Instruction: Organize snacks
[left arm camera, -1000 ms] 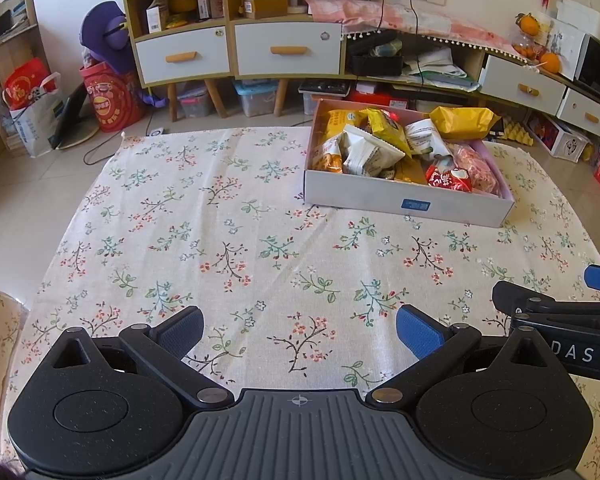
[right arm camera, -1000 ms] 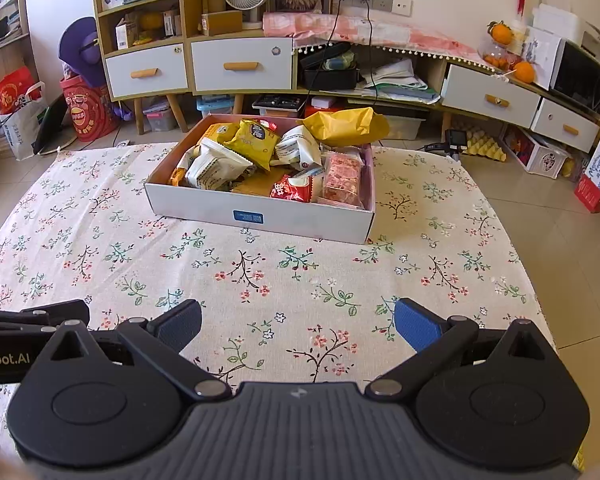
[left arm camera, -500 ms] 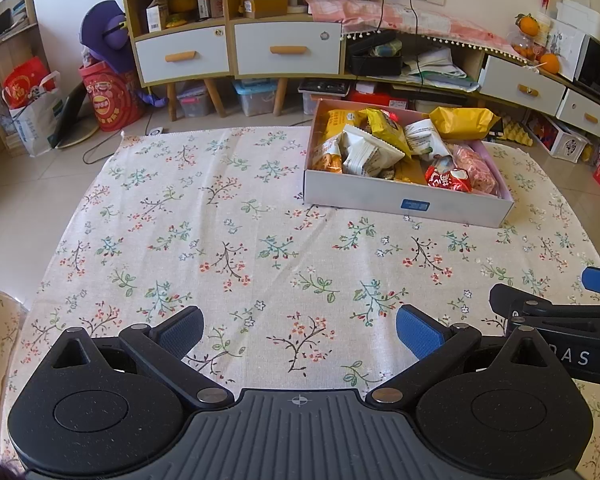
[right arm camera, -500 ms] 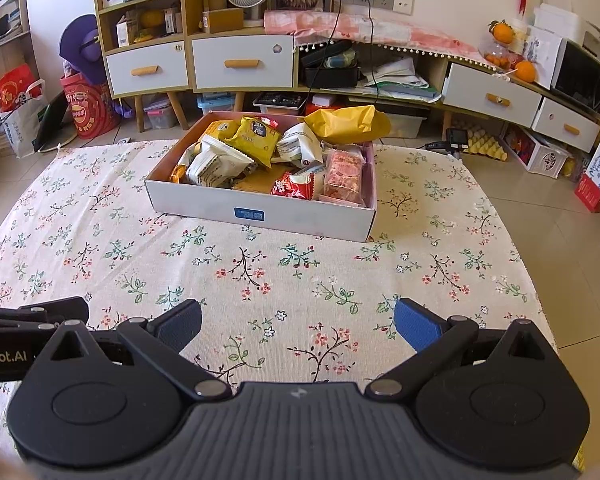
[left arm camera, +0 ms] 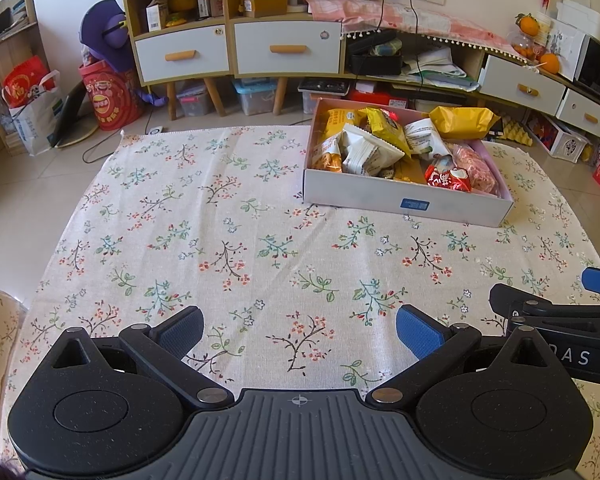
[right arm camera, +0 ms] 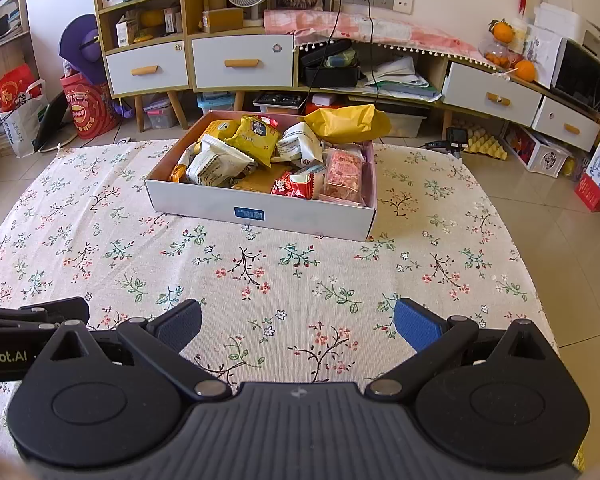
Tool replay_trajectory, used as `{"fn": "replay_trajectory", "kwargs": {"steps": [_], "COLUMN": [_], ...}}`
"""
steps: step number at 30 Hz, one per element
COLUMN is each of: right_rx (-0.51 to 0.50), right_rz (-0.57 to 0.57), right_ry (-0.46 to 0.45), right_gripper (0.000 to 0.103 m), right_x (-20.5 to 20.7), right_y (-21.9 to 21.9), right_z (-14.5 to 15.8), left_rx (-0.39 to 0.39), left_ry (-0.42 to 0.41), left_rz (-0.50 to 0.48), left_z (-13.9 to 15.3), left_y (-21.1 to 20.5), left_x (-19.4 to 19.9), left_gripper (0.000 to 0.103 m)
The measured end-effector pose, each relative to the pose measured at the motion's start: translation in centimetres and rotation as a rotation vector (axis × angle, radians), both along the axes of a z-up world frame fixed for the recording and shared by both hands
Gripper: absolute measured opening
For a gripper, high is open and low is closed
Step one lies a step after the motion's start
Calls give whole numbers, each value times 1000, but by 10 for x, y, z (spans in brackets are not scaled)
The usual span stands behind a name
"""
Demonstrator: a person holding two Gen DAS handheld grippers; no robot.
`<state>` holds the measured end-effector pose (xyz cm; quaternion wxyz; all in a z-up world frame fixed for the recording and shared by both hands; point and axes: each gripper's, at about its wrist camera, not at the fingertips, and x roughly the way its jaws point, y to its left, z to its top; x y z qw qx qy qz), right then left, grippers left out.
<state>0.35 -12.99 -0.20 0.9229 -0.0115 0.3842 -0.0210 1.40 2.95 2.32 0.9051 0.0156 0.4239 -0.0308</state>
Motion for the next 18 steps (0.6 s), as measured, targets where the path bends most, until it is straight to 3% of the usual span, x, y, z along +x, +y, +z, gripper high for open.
{"fn": "replay_trajectory", "kwargs": {"steps": [18], "right_rx": [-1], "right_rz": [1], "right_ry": [1], "right_gripper": [103], "right_x": [0], "right_y": [0], "right_z": [0], "left_rx": [9], "left_ry": [4], "left_rz": [2], "left_z": [-4], "left_y": [-3], "left_x": [-1], "left_gripper": [103]}}
